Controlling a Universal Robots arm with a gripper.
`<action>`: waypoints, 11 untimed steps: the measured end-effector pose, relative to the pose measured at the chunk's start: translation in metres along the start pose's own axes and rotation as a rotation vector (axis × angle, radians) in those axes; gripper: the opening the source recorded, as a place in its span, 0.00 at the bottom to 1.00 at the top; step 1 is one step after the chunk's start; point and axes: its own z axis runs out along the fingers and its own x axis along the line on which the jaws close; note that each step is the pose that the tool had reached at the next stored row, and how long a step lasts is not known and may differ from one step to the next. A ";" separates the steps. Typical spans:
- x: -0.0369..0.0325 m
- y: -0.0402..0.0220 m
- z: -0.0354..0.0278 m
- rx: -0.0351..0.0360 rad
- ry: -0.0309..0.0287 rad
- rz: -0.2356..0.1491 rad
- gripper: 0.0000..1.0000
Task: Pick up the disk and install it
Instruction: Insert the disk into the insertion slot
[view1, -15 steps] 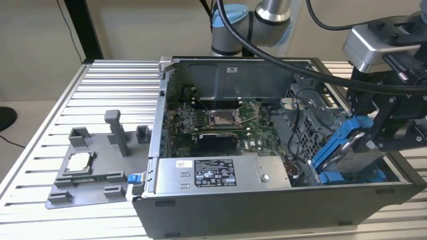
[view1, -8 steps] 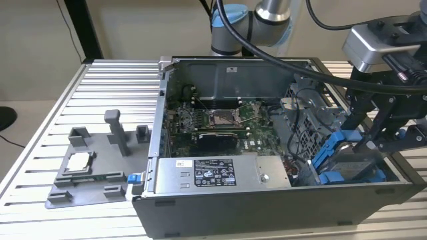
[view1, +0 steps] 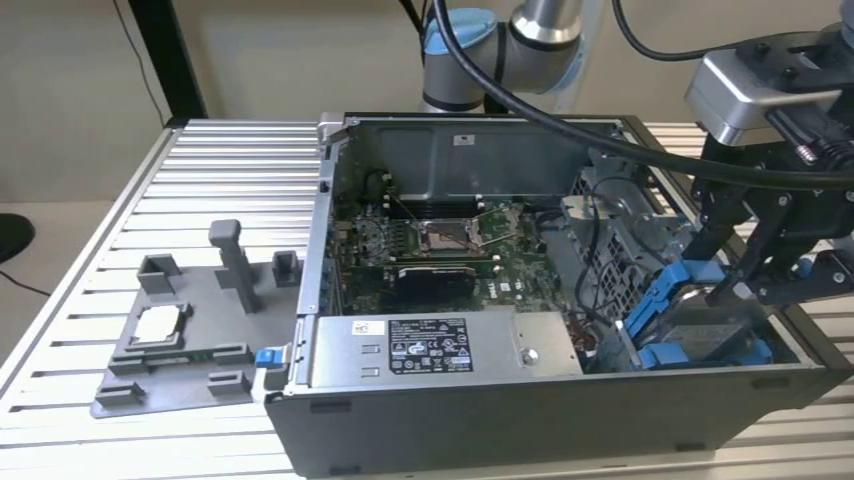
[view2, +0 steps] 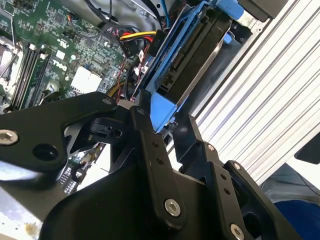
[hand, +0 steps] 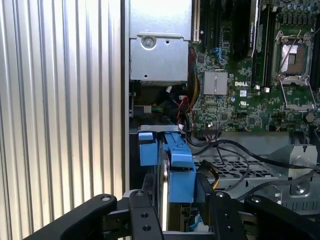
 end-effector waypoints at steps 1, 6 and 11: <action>0.0000 0.0000 0.0000 0.0000 -0.0004 0.000 0.00; 0.0000 0.0000 0.0000 0.0000 -0.0011 0.000 1.00; 0.0000 0.0000 -0.0001 0.0000 -0.0012 0.000 1.00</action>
